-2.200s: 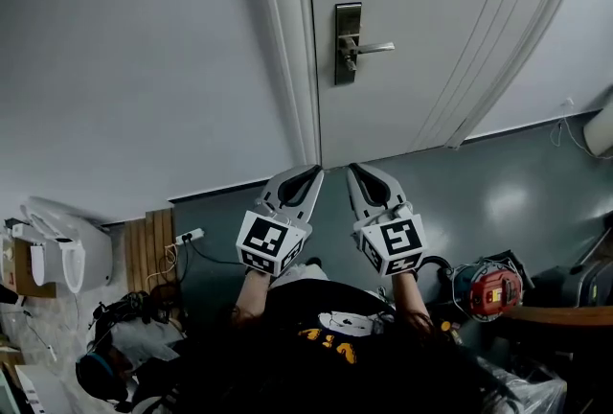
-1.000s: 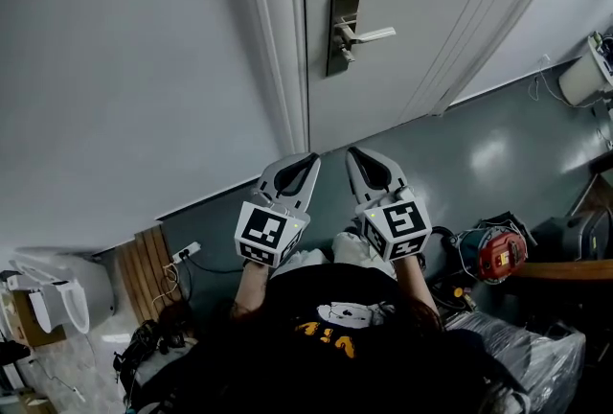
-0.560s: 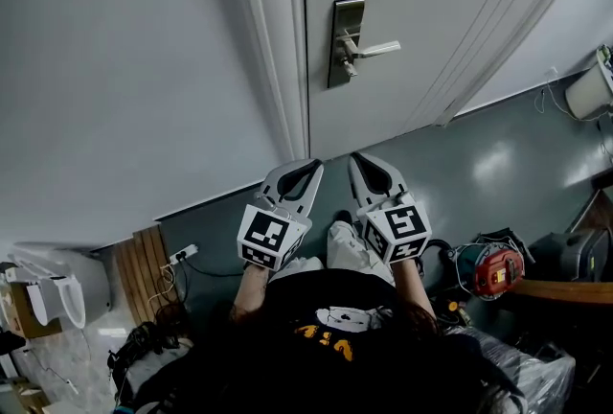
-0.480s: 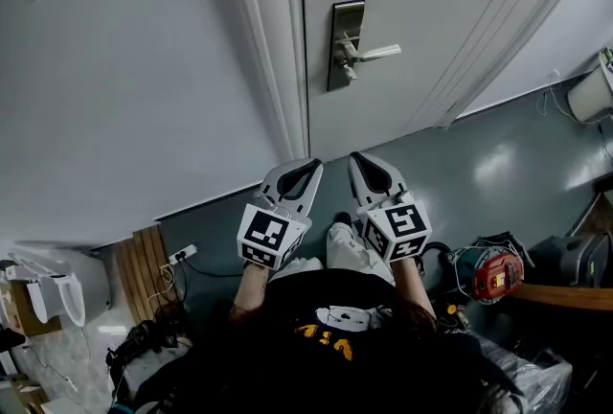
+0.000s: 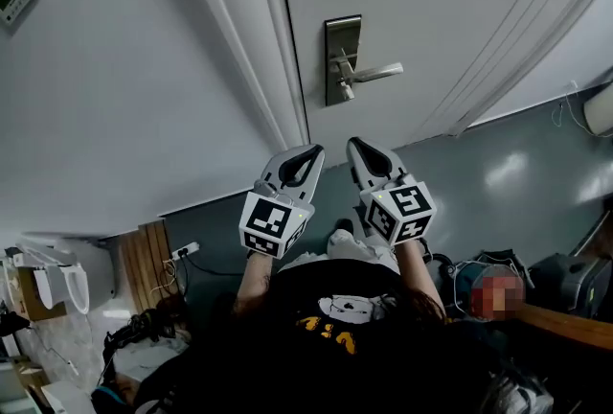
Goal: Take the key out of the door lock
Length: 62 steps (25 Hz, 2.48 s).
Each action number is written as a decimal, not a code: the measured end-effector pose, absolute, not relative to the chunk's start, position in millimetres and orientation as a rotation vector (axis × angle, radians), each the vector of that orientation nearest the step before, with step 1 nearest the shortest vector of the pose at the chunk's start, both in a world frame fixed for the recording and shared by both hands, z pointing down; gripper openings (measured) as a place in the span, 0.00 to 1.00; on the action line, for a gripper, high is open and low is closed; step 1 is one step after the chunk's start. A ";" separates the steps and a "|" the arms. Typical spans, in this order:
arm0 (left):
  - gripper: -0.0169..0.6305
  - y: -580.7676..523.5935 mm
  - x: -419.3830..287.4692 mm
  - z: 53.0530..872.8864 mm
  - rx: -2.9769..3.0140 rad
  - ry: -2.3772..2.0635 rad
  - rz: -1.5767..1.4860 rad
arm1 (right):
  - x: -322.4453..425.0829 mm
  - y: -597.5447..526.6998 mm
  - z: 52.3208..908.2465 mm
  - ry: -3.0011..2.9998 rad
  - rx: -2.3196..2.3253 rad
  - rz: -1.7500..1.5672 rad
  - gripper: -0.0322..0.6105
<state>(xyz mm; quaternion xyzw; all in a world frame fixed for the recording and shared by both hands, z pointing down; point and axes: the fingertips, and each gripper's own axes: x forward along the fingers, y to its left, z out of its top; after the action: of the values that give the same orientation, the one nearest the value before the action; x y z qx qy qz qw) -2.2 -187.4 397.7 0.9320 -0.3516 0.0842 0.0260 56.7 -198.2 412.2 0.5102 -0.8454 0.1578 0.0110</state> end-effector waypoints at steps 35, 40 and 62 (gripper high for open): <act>0.04 -238.0 32.9 417.4 2.831 -1.181 0.328 | 90.5 -319.1 490.1 -2.688 1.519 1.422 0.25; 0.04 -240.1 37.7 420.7 2.833 -1.165 0.343 | 95.0 -339.0 502.1 -2.670 1.528 1.756 0.26; 0.04 -241.2 41.1 427.4 2.803 -1.171 0.383 | 84.8 -360.4 503.8 -2.685 1.473 2.207 0.09</act>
<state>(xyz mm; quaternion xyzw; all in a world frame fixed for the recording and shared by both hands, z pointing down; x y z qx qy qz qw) 41.1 -241.2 427.4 0.9147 -0.3822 0.1249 0.0396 84.8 -360.4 503.8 0.3708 -0.6759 0.5557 -0.3114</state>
